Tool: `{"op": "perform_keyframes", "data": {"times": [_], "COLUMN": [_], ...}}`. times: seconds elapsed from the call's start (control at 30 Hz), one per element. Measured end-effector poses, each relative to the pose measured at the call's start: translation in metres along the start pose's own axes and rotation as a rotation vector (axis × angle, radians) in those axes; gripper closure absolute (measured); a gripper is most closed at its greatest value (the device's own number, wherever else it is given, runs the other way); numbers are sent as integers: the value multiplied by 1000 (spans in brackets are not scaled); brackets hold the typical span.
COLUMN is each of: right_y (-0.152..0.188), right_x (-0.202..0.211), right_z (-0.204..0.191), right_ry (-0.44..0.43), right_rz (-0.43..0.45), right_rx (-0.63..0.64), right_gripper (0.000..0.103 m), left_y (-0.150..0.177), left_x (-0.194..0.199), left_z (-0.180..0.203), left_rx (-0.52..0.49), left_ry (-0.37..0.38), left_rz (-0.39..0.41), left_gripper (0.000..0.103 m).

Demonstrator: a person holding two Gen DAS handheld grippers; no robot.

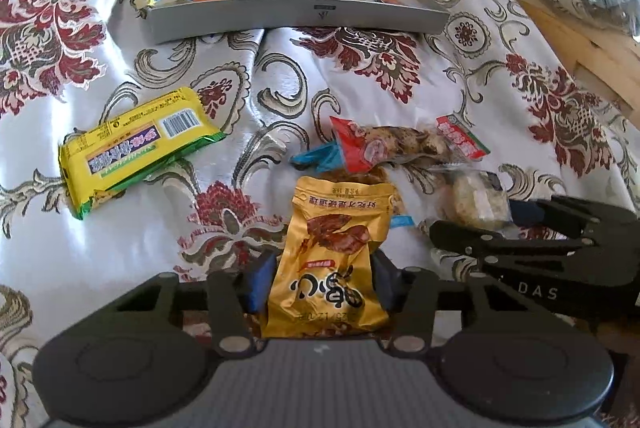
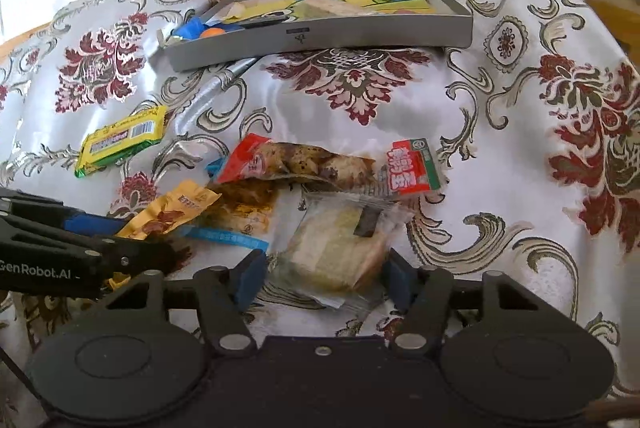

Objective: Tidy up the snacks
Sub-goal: 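Close the left gripper on the gold pouch while the right closes on the wrapped bread, then carry the gold pouch and the wrapped bread with both tools over the grey tray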

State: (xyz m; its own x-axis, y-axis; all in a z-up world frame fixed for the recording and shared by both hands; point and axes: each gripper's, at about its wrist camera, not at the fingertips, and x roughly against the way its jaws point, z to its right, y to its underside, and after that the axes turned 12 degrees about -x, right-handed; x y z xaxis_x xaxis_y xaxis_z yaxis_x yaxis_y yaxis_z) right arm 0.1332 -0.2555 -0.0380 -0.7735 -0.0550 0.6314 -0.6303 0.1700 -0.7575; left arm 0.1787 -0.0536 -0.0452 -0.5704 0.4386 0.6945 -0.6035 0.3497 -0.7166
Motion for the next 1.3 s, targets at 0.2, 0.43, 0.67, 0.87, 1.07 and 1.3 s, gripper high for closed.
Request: {"op": "perform_keyframes", "data": {"times": [0.2, 0.43, 0.67, 0.87, 1.07, 1.3], "right_y": [4, 8, 12, 13, 7, -6], "right_x": [10, 19, 29, 38, 46, 51], "right_z": [-3, -5, -7, -10, -12, -12], "right_ry": [-13, -39, -62, -87, -120, -142], "right_rz": [28, 41, 59, 79, 106, 130], "right_rx": [30, 49, 71, 96, 110, 132], "right_gripper": [50, 50, 50, 50, 50, 50], "left_y": [-2, -1, -1, -4, -11, -15], "left_x": [4, 8, 12, 19, 25, 28], "left_z": [8, 10, 14, 17, 19, 8], "left_rx": [-4, 16, 23, 24, 24, 84], "left_ry": [-1, -7, -22, -28, -90, -119], "left_rz": [18, 28, 49, 72, 53, 34], "left_gripper": [54, 56, 57, 57, 58, 58]}}
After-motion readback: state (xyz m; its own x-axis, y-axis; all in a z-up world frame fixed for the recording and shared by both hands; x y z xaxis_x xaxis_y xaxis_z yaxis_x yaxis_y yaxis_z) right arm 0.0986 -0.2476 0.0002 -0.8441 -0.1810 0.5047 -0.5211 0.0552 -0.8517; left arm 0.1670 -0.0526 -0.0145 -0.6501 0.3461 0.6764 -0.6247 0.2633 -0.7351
